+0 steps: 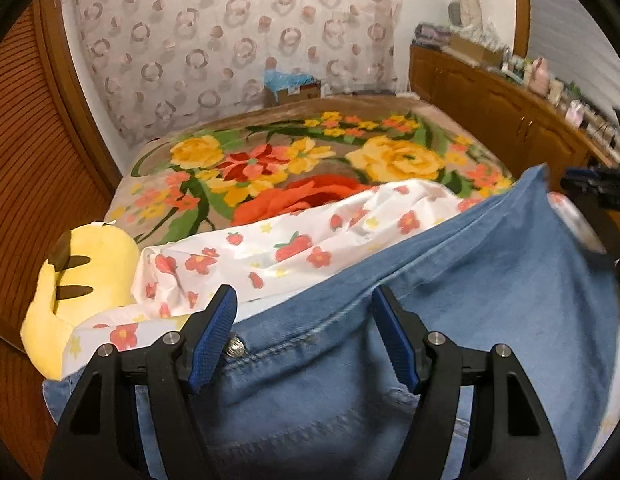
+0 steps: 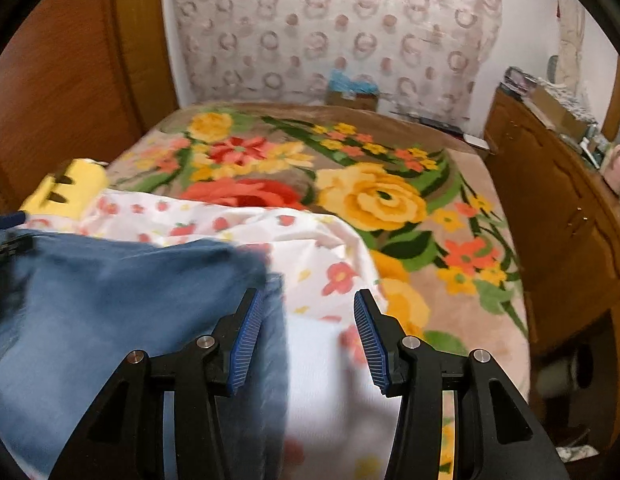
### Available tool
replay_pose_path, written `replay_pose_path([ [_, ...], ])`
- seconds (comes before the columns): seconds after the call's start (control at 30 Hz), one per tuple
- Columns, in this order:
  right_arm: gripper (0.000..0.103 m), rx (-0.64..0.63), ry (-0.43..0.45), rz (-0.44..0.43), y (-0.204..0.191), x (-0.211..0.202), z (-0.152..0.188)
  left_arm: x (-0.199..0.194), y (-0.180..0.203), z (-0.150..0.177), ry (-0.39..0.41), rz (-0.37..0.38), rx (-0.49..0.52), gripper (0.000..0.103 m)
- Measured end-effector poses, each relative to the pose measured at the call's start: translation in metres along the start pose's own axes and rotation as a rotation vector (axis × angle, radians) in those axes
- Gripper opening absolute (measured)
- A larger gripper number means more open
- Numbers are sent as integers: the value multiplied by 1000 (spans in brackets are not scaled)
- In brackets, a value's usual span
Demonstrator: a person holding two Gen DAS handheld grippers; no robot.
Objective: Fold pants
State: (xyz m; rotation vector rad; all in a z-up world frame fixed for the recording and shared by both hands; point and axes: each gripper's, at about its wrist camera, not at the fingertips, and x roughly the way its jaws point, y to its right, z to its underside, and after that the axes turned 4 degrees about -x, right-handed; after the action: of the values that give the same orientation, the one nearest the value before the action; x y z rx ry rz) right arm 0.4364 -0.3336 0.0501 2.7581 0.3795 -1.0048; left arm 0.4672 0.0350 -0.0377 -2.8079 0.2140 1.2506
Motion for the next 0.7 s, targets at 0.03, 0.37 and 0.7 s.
replay_pose_path([
  [0.03,49,1,17,-16,1,-11,4,-4,1,0,7,9,-2,71],
  [0.37,49,6,128,-69,-3,-112,60,-75,31,15,108,105,5,82],
  [0.7,49,95,80,-95,-5,-131,124,-121,64,63,123,160,57,81],
])
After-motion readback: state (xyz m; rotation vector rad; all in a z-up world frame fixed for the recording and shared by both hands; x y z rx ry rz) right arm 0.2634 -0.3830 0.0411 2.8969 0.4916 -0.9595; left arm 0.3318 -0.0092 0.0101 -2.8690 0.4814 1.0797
